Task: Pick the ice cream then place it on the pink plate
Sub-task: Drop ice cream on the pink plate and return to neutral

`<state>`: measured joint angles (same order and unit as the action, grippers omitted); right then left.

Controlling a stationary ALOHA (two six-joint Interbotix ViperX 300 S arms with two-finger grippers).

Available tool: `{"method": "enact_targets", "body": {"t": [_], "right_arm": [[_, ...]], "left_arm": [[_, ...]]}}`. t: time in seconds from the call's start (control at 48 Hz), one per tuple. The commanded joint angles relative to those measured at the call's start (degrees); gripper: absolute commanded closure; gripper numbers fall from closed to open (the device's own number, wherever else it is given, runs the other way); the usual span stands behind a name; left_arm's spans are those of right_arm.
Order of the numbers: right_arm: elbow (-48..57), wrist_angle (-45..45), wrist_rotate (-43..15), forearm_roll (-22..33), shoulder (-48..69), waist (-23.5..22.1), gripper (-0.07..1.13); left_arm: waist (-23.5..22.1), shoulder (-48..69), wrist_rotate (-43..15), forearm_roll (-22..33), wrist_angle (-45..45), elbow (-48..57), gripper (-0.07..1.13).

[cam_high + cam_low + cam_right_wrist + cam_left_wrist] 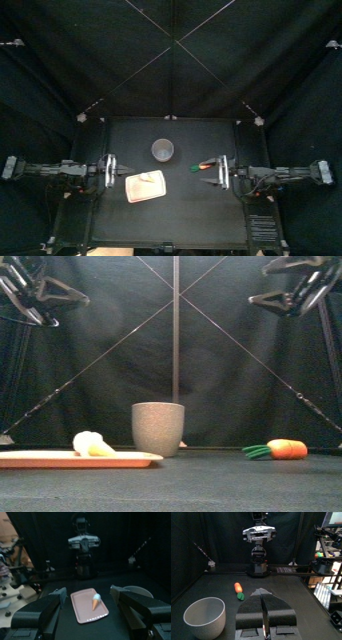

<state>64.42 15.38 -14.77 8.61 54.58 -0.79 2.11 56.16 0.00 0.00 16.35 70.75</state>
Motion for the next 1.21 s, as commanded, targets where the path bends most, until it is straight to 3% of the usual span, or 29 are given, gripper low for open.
{"method": "enact_targets", "body": {"t": [0.021,1.208], "right_arm": [[2.46,0.53,0.09,0.09,3.87,1.67,0.03],[5.45,-0.09,0.26,1.32,6.06,1.67,0.03]], "left_arm": [[0.09,-0.18,-0.09,0.09,0.35,-0.88,1.09],[0.09,0.18,-0.09,0.09,0.35,-0.7,1.09]]}}
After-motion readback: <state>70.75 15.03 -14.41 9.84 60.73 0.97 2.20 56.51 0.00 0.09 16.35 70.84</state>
